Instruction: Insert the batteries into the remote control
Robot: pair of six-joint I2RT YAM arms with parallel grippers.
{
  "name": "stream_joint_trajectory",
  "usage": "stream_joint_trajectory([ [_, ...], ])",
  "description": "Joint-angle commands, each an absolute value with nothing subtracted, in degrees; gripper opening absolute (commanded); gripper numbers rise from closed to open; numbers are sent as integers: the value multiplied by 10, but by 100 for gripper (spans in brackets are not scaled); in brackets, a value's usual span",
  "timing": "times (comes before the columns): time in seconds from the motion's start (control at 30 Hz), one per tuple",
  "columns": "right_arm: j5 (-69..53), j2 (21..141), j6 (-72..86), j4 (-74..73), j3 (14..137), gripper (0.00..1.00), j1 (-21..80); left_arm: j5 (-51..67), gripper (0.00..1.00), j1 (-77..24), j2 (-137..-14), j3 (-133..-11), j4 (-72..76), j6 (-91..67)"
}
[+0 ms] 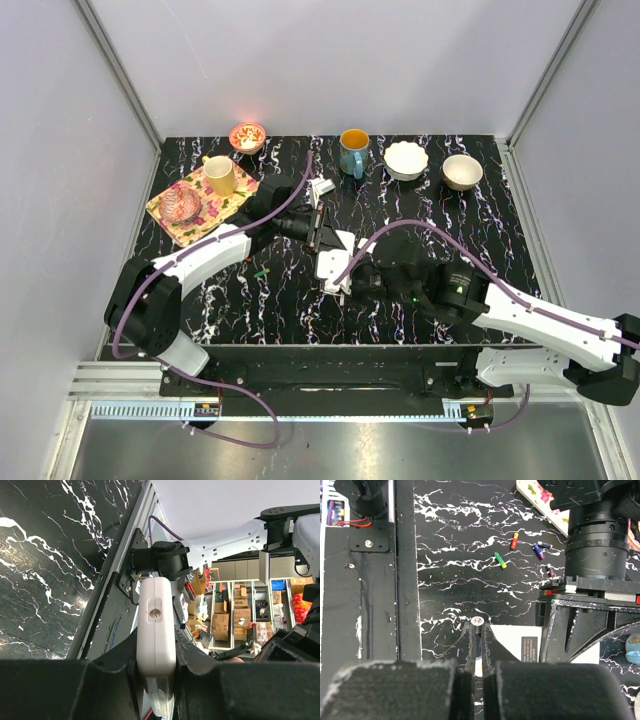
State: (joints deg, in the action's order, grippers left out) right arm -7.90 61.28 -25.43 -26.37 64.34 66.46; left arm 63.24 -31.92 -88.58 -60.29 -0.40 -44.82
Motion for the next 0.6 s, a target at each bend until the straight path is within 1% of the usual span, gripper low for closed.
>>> stream_joint_trajectory([
  [0.0,-34,633,-289,-272,662,0,683,641,0,-323,-867,-607,4,-449],
  [0.3,11,653,-317,-295,674,0,688,642,0,-325,-843,-592,4,-445],
  [0.57,2,661,-315,-298,671,0,689,642,0,-327,-842,-584,9,-444],
])
